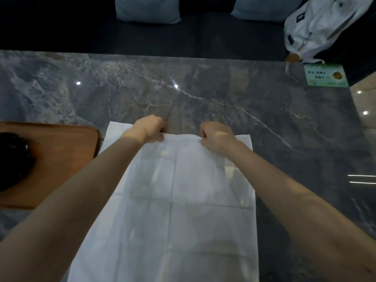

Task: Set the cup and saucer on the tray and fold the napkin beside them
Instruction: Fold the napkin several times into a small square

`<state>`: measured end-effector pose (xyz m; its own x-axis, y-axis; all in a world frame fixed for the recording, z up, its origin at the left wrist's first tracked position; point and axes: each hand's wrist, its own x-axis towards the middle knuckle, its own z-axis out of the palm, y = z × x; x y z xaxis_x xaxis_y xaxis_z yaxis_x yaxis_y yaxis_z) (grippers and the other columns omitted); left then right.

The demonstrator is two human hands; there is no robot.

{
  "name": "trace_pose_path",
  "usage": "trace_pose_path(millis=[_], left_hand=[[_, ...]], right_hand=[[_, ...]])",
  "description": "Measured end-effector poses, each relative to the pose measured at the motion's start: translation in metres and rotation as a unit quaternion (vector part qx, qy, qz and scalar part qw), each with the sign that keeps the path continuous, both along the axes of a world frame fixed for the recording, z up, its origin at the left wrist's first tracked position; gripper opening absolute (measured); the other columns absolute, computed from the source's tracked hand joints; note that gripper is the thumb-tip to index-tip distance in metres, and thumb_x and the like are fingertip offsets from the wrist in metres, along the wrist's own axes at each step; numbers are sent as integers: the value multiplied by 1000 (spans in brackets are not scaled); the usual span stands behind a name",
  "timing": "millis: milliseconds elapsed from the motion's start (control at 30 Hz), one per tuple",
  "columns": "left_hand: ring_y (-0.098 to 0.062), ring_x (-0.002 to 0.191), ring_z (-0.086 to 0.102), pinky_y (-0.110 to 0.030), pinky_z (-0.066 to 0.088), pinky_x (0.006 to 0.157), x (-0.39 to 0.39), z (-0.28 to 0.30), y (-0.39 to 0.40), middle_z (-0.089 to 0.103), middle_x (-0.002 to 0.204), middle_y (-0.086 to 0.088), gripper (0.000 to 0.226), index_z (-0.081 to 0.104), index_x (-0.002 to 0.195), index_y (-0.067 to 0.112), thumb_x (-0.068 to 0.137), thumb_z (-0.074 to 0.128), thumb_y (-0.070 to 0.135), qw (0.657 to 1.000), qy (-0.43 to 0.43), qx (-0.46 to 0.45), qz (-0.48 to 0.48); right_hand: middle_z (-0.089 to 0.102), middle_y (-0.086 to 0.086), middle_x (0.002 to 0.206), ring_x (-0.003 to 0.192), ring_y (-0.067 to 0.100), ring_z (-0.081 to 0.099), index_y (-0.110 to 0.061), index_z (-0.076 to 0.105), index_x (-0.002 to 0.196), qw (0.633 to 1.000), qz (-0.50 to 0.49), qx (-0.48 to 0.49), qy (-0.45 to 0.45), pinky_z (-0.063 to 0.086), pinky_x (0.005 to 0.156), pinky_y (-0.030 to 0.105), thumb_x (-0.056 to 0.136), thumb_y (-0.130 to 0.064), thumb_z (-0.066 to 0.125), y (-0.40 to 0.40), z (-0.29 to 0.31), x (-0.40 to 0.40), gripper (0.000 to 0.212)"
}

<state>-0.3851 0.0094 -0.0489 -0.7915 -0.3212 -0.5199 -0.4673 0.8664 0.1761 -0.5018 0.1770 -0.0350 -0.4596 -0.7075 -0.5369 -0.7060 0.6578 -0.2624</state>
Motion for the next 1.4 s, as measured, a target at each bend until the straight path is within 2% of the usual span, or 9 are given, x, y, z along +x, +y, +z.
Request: trace_pose_path(millis=[200,367,500,667,833,967,1133,1300,1400], left_hand=[[-36,86,62,-38,42,72,44,4,21,65,93,-14,11,57,94,7,84,56,11,976,125,-115,-137],[-27,41,57,-26,42,39,96,20,29,58,52,-10,32,56,74,6,55,81,10,921,253,-138,-262],[-26,42,54,-25,39,33,133,33,40,57,59,-11,13,47,85,8,78,44,18,879,365,-108,-286],[-22,40,50,-23,31,28,177,33,65,48,73,-7,18,46,92,9,75,41,11,857,377,-137,-323],[-20,43,53,-22,30,28,222,23,88,31,83,-3,27,46,100,8,73,42,4,833,387,-129,-374],[-19,47,54,-23,34,29,255,10,105,35,88,-5,35,47,108,9,74,42,4,816,392,-107,-412],[-20,58,56,-25,42,33,288,-19,125,39,93,-4,37,48,113,10,77,41,3,813,408,-100,-403],[-20,75,40,-30,48,51,303,-38,138,40,97,-6,34,48,112,9,78,41,5,816,409,-123,-391],[-24,76,44,-33,37,66,310,-44,142,42,97,-8,31,49,110,7,80,43,4,824,409,-128,-370]], right_hand=[[55,4,82,71,25,47,-16,44,82,987,6,-152,53,31,62,30,81,-12,49,29,4,22,7],[56,6,73,60,29,49,-7,52,79,954,28,-280,99,30,55,29,77,-10,50,65,20,58,5],[55,7,60,41,26,47,-9,49,69,901,116,-373,188,30,38,24,70,-16,45,101,28,96,9],[51,6,57,41,23,47,-14,35,74,869,202,-378,249,28,33,26,74,-14,45,143,22,147,10],[50,6,59,38,21,44,-13,44,88,857,265,-361,254,28,29,24,82,-14,50,176,6,196,8],[56,7,64,41,20,47,-12,49,112,860,315,-310,256,17,37,19,50,1,77,202,-8,219,69],[63,5,68,52,19,51,-11,50,111,833,308,-356,290,29,38,24,81,2,41,226,-31,244,34],[65,5,76,64,21,50,-10,56,102,831,279,-356,325,38,60,30,77,2,57,234,-55,267,28],[64,7,76,65,23,54,-8,64,88,845,250,-350,318,36,66,30,77,3,61,230,-60,279,16]])
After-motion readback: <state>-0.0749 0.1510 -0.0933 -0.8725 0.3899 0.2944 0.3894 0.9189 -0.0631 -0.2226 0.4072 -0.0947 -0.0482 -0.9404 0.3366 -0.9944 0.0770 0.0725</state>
